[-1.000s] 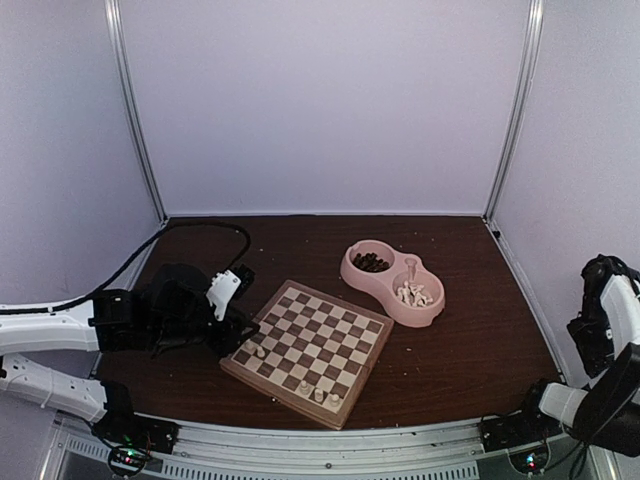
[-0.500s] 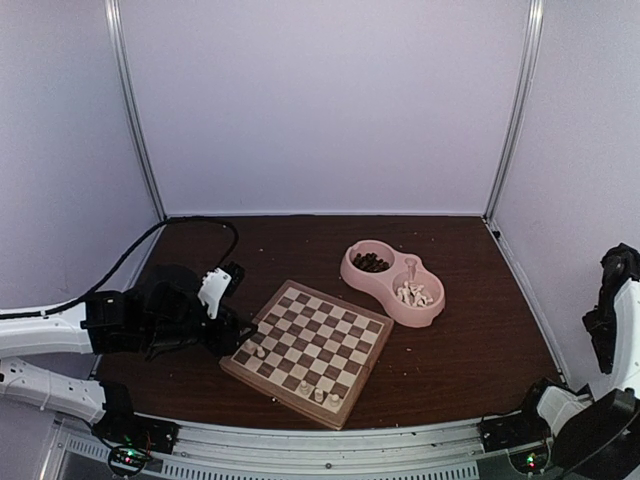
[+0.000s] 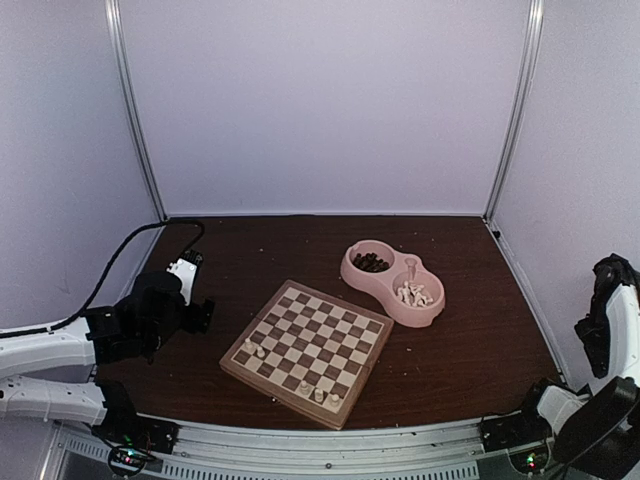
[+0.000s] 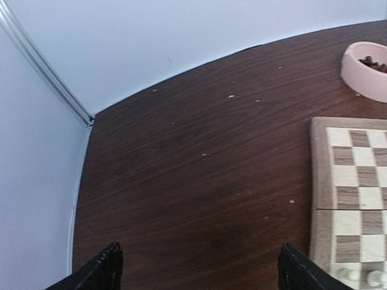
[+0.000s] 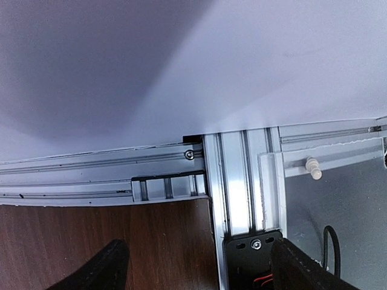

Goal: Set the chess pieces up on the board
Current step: Pick up the pawn from the corner of the board.

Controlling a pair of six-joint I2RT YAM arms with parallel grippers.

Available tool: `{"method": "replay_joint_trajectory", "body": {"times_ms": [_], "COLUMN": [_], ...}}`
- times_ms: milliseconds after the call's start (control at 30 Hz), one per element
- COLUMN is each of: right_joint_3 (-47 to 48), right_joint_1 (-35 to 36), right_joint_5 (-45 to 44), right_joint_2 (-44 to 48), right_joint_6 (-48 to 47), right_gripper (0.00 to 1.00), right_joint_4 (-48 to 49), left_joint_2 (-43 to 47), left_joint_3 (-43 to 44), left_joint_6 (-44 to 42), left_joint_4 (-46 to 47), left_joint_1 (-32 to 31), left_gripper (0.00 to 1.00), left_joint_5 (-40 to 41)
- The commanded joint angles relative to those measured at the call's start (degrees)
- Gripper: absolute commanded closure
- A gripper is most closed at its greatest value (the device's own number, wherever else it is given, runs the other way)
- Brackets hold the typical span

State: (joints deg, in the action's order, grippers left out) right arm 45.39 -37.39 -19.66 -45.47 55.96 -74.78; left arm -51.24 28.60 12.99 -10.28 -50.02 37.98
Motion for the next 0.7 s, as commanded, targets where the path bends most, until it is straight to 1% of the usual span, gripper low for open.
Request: {"method": "replay_joint_trajectory", "body": {"times_ms": [0, 33, 100, 200, 267, 333, 433, 500, 533, 567, 667], "right_joint_3": [0.3, 0.5, 0.3, 0.2, 0.2, 0.7, 1.4, 1.1, 0.6, 0.1, -1.3], "right_joint_1": [-0.3, -0.3, -0.3, -0.3, -0.3, -0.3, -0.3, -0.3, -0.3, -0.3, -0.3], "right_joint_5": [-1.8, -2.3, -2.0, -1.6, -2.6, -4.7, -6.8, -7.3, -7.7, -8.0, -7.9], "right_joint_2": [-0.4, -0.8, -1.6, -2.3, -2.1, -1.9, -1.8, -1.4, -1.3, -1.1, -0.9], "right_joint_6": [-1.4, -1.5, -2.6, -1.7, -0.8, 0.2, 1.7, 2.0, 2.4, 2.8, 3.1], "right_gripper": [0.18, 0.17, 0.17, 0.17, 0.18, 0.18, 0.18, 0.18, 0.18, 0.18, 0.18], "right_joint_4": [2.2, 2.3, 3.5, 2.9, 3.4, 2.8, 1.4, 1.6, 1.8, 2.2, 3.6], "left_joint_2": [2.3, 3.2, 5.4, 6.7, 4.3, -1.4, -11.9, -16.7, -18.5, -19.6, -24.4], "left_joint_3": [-6.4, -7.6, -9.4, -14.2, -16.2, -15.0, -12.6, -12.9, -11.8, -10.7, -12.2], "left_joint_6": [-9.8, -10.6, -12.1, -12.2, -10.7, -8.9, -10.8, -8.3, -9.6, -10.4, -11.0], "left_joint_4": [17.7, 19.0, 20.0, 28.7, 34.6, 36.7, 42.6, 49.0, 49.8, 48.0, 54.3], "left_joint_1": [9.2, 12.1, 18.8, 27.3, 33.1, 38.6, 41.8, 45.4, 46.8, 47.1, 47.8], "left_gripper": [0.11, 0.11, 0.12, 0.12, 0.12, 0.12, 0.14, 0.14, 0.17, 0.18, 0.16], "left_joint_5": [0.2, -1.0, -8.2, -16.4, -22.3, -26.7, -27.0, -33.0, -35.5, -35.2, -35.2]}}
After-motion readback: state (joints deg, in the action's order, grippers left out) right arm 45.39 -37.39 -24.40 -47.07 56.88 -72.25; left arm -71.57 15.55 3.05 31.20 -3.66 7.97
